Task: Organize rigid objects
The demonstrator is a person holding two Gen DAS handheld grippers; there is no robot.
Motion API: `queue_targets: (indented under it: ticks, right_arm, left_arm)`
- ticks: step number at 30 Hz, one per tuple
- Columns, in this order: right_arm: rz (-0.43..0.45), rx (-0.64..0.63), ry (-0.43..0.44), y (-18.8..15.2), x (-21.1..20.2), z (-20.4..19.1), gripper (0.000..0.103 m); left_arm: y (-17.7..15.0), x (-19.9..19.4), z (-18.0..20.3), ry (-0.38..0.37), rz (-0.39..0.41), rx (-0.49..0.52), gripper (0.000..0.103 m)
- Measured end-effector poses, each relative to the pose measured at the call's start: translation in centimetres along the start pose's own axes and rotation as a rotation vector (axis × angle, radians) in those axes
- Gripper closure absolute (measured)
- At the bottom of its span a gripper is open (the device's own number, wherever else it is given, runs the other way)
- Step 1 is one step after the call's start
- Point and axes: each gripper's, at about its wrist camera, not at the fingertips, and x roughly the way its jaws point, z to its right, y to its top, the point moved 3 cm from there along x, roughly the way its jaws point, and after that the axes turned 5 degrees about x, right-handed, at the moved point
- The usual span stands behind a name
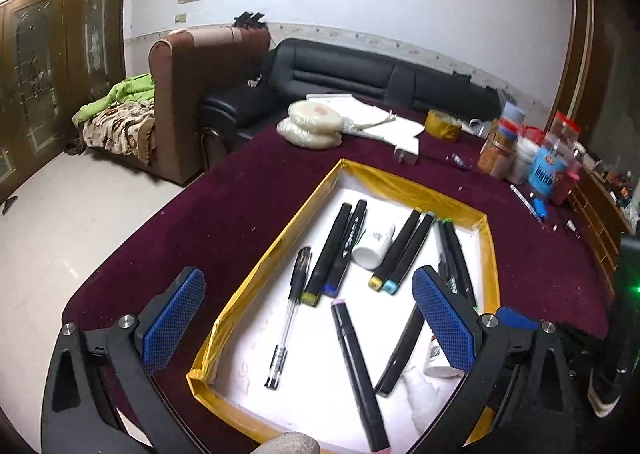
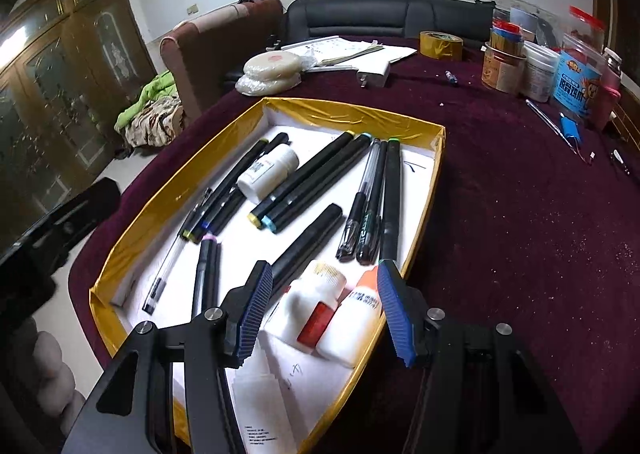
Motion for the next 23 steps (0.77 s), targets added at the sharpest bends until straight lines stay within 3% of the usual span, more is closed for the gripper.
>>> queue_targets:
  ticks: [18,23]
  right_arm:
    - [0.002,-0.057,-0.012,-1.0,-0.2,-1.5,0.052]
    - [0.003,-0.065,0.001,-1.2,-0.3,-1.7,0.052]
  left_arm:
    - [-0.7,1.0,-0.1,0.016,-0.059,0.015,0.000]
    - [-1.0,1.3,0.1,-0.013,-0.093,0.022,0.000]
